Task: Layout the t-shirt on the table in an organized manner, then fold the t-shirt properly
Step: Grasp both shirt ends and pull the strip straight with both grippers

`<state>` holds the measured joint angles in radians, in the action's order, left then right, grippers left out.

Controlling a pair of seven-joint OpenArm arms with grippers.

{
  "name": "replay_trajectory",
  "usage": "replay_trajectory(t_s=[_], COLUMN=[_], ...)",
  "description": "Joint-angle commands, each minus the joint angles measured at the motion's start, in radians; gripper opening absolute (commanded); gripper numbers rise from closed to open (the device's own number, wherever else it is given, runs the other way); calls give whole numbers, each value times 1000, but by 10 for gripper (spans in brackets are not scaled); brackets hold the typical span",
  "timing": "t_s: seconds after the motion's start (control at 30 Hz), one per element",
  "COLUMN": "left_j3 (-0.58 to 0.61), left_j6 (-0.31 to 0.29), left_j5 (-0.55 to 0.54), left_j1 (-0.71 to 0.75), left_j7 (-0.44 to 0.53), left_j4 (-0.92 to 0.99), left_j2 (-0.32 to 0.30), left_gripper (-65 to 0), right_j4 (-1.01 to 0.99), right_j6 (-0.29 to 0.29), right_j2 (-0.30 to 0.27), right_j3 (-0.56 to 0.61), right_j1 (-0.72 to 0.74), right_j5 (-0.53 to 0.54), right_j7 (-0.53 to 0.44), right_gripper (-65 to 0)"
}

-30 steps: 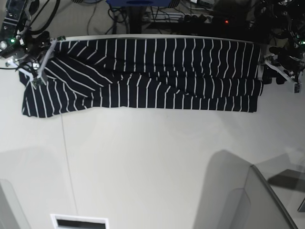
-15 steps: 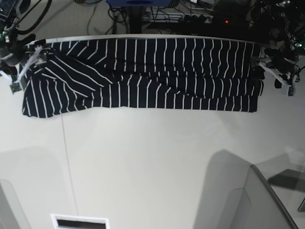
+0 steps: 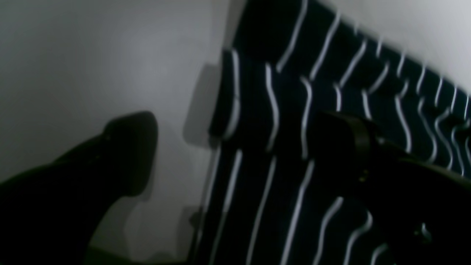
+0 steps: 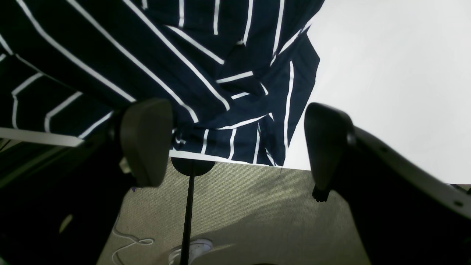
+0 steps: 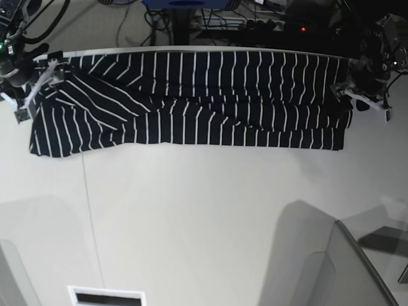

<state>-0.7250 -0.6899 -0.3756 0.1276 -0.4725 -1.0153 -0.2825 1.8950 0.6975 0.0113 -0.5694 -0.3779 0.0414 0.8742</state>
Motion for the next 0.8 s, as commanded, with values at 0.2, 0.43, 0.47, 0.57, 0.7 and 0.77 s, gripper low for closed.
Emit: replay_trajectory(t_s=[0.2, 0.43, 0.47, 0.57, 0.7, 0.77], left_j3=[95, 178, 175, 132, 58, 45], left_j6=[-8, -8, -8, -8, -8, -8], left_j5=[-1, -6, -6, -1, 0, 0], left_j1=[-33, -23, -23, -27, -33, -35], left_j7=[24, 56, 56, 56, 57, 59], left_j4=[95, 103, 103, 103, 91, 91], left_j2=[-11, -8, -8, -16, -42, -79], left_gripper=[-87, -446, -510, -650, -650, -650], right_j4=[15, 15, 15, 15, 15, 15], right_j6=[1, 1, 1, 1, 1, 1], right_j2=[-9, -7, -7, -7, -7, -7], right_j3=[-1, -5, -5, -5, -2, -1], right_j1=[1, 1, 1, 1, 1, 1], right_j5=[4, 4, 4, 4, 4, 4], right_j7=[-14, -13, -13, -13, -13, -10], right_gripper=[-122, -122, -122, -122, -122, -122])
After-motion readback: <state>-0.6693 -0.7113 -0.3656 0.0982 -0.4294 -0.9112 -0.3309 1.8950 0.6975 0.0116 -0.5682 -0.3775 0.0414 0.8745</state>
